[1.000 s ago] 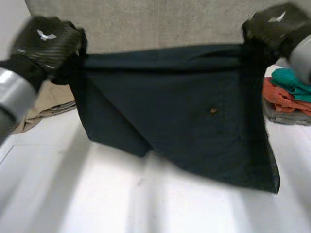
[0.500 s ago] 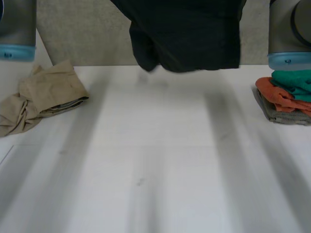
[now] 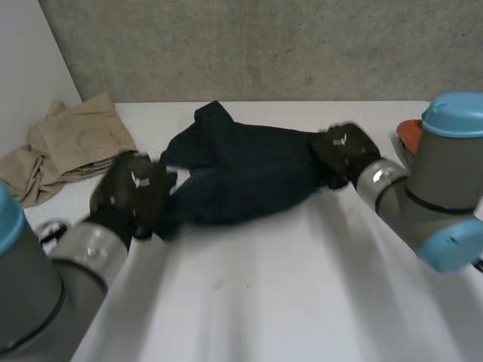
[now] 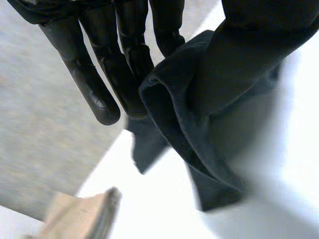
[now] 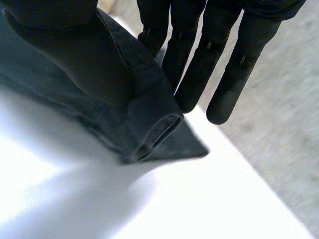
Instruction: Fold the laundry.
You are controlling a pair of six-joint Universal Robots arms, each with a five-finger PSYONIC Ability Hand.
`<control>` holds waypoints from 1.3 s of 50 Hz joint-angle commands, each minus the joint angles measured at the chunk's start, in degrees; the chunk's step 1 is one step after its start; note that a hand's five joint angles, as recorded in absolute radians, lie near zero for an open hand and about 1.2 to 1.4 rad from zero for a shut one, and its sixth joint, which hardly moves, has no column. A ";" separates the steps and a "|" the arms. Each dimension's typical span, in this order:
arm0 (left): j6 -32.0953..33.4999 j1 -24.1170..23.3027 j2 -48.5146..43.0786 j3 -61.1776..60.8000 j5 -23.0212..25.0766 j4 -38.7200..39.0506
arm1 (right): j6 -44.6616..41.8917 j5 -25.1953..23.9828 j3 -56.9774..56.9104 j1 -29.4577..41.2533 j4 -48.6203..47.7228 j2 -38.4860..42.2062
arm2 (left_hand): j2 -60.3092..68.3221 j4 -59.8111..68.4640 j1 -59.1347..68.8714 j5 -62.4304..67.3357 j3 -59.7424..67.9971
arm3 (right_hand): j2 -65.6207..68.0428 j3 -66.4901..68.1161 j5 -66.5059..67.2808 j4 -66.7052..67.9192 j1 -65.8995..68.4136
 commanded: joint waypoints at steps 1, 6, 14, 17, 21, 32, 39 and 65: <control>-0.22 -1.36 5.76 -2.77 0.22 -16.51 | -7.99 1.07 15.06 -0.23 12.32 -13.35 | 11.35 11.28 14.49 12.64 11.66 | 13.32 12.24 13.39 11.40 17.82; -0.31 -2.77 10.15 -3.21 0.92 -30.40 | -16.69 1.69 24.54 -1.80 19.95 -23.80 | 11.35 11.28 14.49 12.64 11.66 | 13.32 12.24 13.39 11.40 17.82; -0.04 -6.46 12.62 -0.75 4.87 -39.29 | -21.19 1.60 27.81 -4.80 27.62 -30.15 | 11.35 11.28 14.49 12.64 11.66 | 13.32 12.24 13.39 11.40 17.82; -0.13 -6.29 11.74 0.39 4.79 -37.54 | -21.01 1.25 27.73 -4.89 27.62 -30.15 | 11.35 11.28 14.49 12.64 11.66 | 13.32 12.24 13.39 11.40 17.82; -0.04 -5.41 7.27 2.76 4.79 -29.91 | -20.14 0.55 26.50 -5.32 24.48 -29.72 | 11.35 11.28 14.49 12.64 11.66 | 13.32 12.24 13.39 11.40 17.82; 3.20 2.59 -16.01 19.53 5.49 2.44 | -9.07 1.16 17.63 -5.50 7.16 -15.93 | 11.35 11.28 14.49 12.64 11.66 | 13.32 12.24 13.39 11.40 17.82; 9.53 2.77 -35.17 40.36 5.49 6.94 | -8.27 8.01 6.65 -4.62 0.82 -3.89 | 11.35 11.28 14.49 12.64 11.66 | 13.32 12.24 13.39 11.40 17.82; 11.30 2.42 -46.11 49.37 3.56 26.54 | -4.68 13.39 -4.19 -5.24 -10.98 8.27 | -58.65 -58.72 -55.51 -57.36 -58.34 | -56.68 -57.76 -56.61 -58.60 -52.18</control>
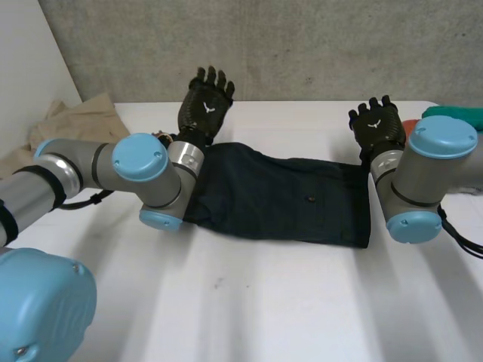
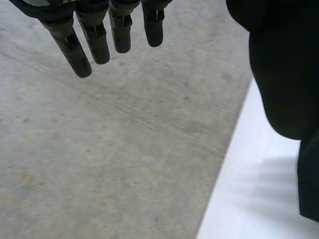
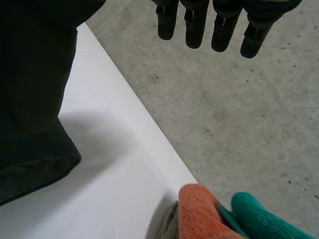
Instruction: Fold the laundry.
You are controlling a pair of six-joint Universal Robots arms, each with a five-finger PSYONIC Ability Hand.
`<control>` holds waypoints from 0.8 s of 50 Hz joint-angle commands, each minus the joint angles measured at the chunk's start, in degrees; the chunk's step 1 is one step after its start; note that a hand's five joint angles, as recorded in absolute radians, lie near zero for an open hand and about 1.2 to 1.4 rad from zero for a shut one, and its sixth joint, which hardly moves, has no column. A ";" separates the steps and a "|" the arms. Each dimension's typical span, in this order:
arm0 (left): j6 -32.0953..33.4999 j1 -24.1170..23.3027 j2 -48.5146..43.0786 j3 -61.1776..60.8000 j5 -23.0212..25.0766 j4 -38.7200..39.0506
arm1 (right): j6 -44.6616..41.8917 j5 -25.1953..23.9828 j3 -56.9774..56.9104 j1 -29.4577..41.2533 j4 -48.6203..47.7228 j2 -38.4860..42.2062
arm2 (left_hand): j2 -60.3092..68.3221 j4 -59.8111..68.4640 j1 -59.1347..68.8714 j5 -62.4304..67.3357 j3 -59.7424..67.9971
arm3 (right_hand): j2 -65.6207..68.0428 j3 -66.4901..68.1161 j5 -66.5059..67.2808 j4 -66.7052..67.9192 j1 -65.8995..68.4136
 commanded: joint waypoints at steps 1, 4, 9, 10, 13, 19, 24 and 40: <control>-1.64 0.38 11.36 -12.15 -5.75 2.19 | 4.53 -1.90 9.37 -0.63 9.44 -10.60 | -1.63 -1.45 -0.70 -2.83 -1.96 | -1.89 -1.72 -2.74 -1.85 -2.89; -5.50 0.30 16.20 -19.62 -5.75 2.10 | 12.08 -5.51 12.98 -0.72 17.26 -14.56 | -1.63 -1.45 -0.70 -2.83 -1.96 | -1.89 -1.72 -2.74 -1.85 -2.89; -13.41 0.12 22.35 -28.33 -5.58 0.09 | 20.35 -10.78 16.23 -0.89 26.06 -15.45 | -1.63 -1.45 -0.70 -2.83 -1.96 | 3.06 3.23 2.21 3.11 2.06; -14.64 0.12 23.15 -29.47 -5.57 -0.61 | 21.84 -11.83 16.76 -0.98 26.86 -15.45 | -1.63 -1.45 -0.70 -2.83 -1.96 | 3.57 3.74 2.72 3.61 2.57; -19.48 0.03 25.35 -32.64 -5.05 -4.21 | 22.56 -12.63 17.64 -1.07 26.34 -15.19 | -1.63 -1.45 -0.70 -2.83 -1.96 | 3.91 4.08 3.06 3.95 2.91; -26.69 -0.23 27.72 -34.85 -3.99 -9.76 | 21.95 -11.32 18.35 -1.42 20.11 -10.36 | -1.63 -1.45 -0.70 -2.83 -1.96 | 21.18 21.35 20.33 21.22 20.18; -27.93 -0.23 29.74 -35.99 -3.82 -10.46 | 18.53 -4.65 19.57 -1.59 15.36 -9.91 | -1.63 -1.45 -0.70 -2.83 -1.96 | 68.11 68.28 67.26 68.15 67.11; -27.93 -0.14 38.97 -41.00 -3.73 -10.55 | -19.09 -7.17 23.99 -4.71 8.58 -23.54 | -1.63 -1.45 -0.70 -2.83 -1.96 | 68.11 68.28 67.26 68.15 67.11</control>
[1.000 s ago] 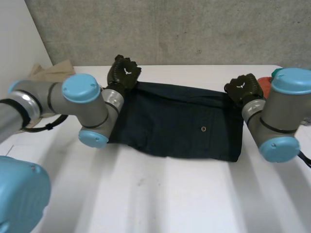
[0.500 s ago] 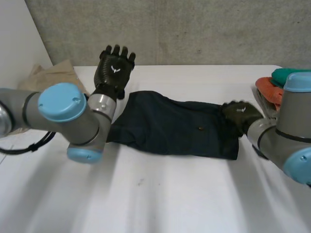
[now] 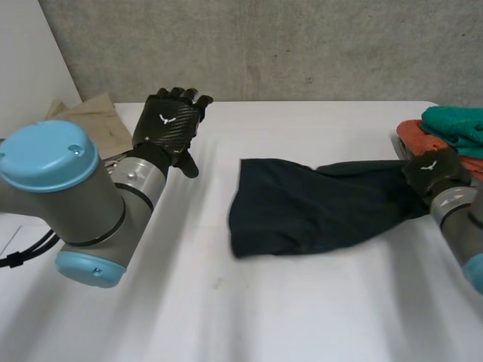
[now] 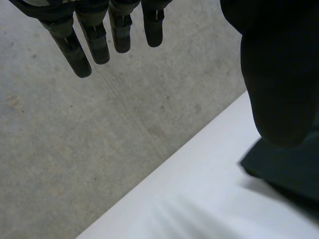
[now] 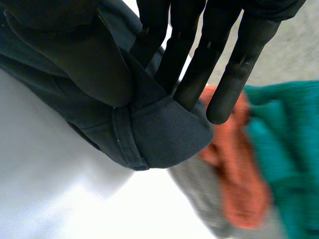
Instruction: Fold the laundry.
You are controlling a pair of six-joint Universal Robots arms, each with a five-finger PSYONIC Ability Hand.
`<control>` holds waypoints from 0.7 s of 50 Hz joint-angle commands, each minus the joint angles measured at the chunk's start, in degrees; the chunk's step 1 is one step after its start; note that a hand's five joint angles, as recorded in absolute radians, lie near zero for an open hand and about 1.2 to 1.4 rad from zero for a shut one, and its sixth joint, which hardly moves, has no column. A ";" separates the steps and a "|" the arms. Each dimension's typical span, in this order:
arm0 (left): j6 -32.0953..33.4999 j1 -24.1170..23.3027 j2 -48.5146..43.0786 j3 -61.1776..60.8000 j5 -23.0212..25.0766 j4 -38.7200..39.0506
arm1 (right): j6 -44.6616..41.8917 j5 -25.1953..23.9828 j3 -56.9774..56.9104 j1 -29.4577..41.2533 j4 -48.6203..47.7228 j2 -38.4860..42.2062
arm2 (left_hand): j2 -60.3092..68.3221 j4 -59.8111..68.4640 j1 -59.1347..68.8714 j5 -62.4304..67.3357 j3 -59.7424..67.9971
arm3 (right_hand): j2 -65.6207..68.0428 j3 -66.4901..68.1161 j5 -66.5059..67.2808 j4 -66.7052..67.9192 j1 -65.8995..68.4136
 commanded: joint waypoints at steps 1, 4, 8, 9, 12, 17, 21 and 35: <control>0.28 0.01 4.41 -3.36 0.01 0.01 | -13.47 -6.26 -5.17 6.06 -0.39 -1.69 | -1.56 -1.45 -0.70 -2.83 -1.96 | 13.24 12.77 13.29 11.53 17.78; 0.28 0.01 5.46 -4.68 0.01 0.01 | -13.47 -10.46 -7.46 11.85 -0.47 -1.08 | -1.56 -1.45 -0.70 -2.83 -1.96 | 13.24 12.77 13.29 11.53 17.78; 0.19 0.10 6.43 -5.91 0.01 0.01 | -14.87 -18.72 -8.26 17.22 -0.30 3.30 | -1.56 -1.45 -0.70 -2.83 -1.96 | 13.24 12.77 13.29 11.53 17.78; 0.19 0.10 6.61 -6.09 0.01 0.01 | -15.48 -19.88 -8.35 18.28 -0.30 4.27 | -1.56 -1.45 -0.70 -2.83 -1.96 | 13.24 12.77 13.29 11.53 17.78; 0.19 0.10 6.96 -6.45 0.01 0.01 | -19.78 -23.31 -8.70 23.03 0.58 8.67 | -1.56 -1.45 -0.70 -2.83 -1.96 | 13.24 12.77 13.29 11.53 17.78; 0.19 0.01 7.31 -6.01 -0.08 0.28 | -26.82 -23.49 -8.44 27.60 1.02 10.79 | -1.56 -1.45 -0.70 -2.83 -1.96 | -26.24 -26.71 -26.20 -27.95 -21.70; 0.28 0.09 7.23 -4.08 -0.17 0.80 | -21.49 -24.45 -7.91 27.61 0.75 8.16 | -1.56 -1.45 -0.70 -2.83 -1.96 | -56.76 -57.23 -56.71 -58.47 -52.22; -0.69 -7.37 -3.48 15.60 -0.34 -1.65 | 32.74 -24.55 -3.25 10.76 2.24 -11.00 | -1.01 -0.90 -0.15 -2.28 -1.41 | -56.76 -57.23 -56.71 -58.47 -52.22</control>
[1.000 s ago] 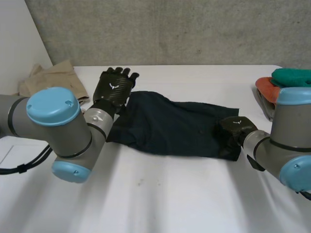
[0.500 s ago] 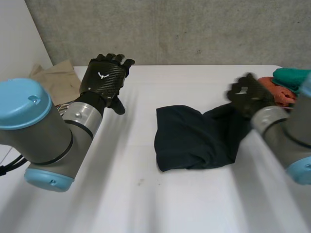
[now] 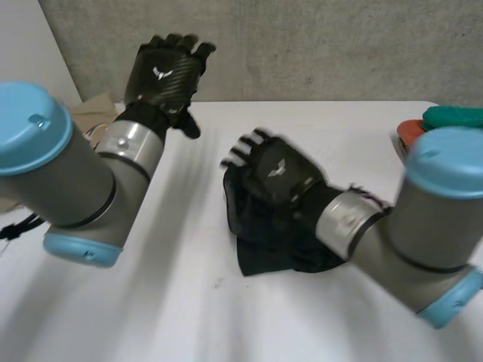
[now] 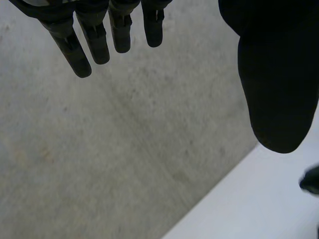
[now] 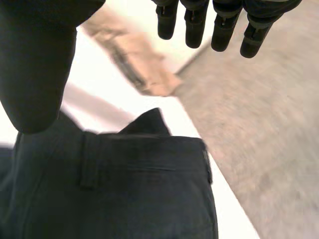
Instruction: Fold the laundry.
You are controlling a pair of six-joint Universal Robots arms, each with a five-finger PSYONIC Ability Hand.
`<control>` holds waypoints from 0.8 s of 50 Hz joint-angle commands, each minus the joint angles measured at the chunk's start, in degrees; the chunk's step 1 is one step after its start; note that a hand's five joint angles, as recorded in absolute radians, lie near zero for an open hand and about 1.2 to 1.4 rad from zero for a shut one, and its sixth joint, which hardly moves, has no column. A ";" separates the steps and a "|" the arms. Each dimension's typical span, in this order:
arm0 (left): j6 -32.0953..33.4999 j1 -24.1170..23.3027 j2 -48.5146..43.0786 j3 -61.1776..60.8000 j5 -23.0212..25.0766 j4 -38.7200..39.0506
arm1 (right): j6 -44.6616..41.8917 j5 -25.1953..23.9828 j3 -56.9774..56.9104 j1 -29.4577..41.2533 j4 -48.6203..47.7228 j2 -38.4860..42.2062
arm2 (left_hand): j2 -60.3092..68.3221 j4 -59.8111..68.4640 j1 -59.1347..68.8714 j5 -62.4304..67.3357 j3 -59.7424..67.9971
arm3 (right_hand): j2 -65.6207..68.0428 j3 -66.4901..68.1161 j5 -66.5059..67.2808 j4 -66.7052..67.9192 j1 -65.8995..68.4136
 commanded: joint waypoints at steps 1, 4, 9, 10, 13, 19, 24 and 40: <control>-0.20 -6.47 -10.16 12.49 0.23 -3.85 | 21.14 0.90 1.45 -12.12 2.89 -6.60 | -1.02 -0.90 -0.15 -2.28 -1.42 | -1.83 -1.67 -2.74 -1.72 -2.78; -0.29 -9.63 -15.70 18.72 0.32 -7.80 | 22.55 1.60 0.05 -17.12 7.44 -6.96 | -1.18 -1.06 -0.31 -2.45 -1.59 | -1.83 -1.67 -2.74 -1.72 -2.78; -0.29 -13.07 -24.59 27.00 0.23 -12.91 | 22.20 2.57 -4.34 -19.16 12.12 -3.36 | 0.16 0.28 1.03 -1.11 -0.25 | -1.83 -1.67 -2.74 -1.72 -2.78; -0.29 -13.34 -25.99 28.23 -0.03 -13.88 | 22.11 2.57 -5.22 -19.08 12.65 -1.87 | 0.33 0.45 1.20 -0.94 -0.08 | -1.83 -1.67 -2.74 -1.72 -2.78; -0.02 -13.95 -29.69 30.61 -1.34 -17.21 | 21.94 1.78 -9.44 -19.07 15.37 3.32 | 0.33 0.45 1.20 -0.94 -0.07 | -1.83 -1.67 -2.74 -1.72 -2.78; 0.59 -12.81 -33.12 30.71 -8.98 -21.00 | 20.01 -1.20 -15.77 -18.72 19.68 12.81 | 1.00 1.12 1.87 -0.26 0.60 | -1.83 -1.67 -2.74 -1.72 -2.78; 3.22 -10.53 -33.92 29.13 -11.72 -25.04 | 16.41 -1.39 -18.50 -16.44 19.69 19.23 | 1.51 1.63 2.38 0.24 1.10 | -1.83 -1.67 -2.74 -1.72 -2.78; 4.72 -10.88 -33.74 27.54 -8.92 -31.54 | 4.71 6.79 -19.56 -13.45 19.60 22.24 | 2.01 2.13 2.88 0.75 1.61 | -1.83 -1.67 -2.74 -1.72 -2.78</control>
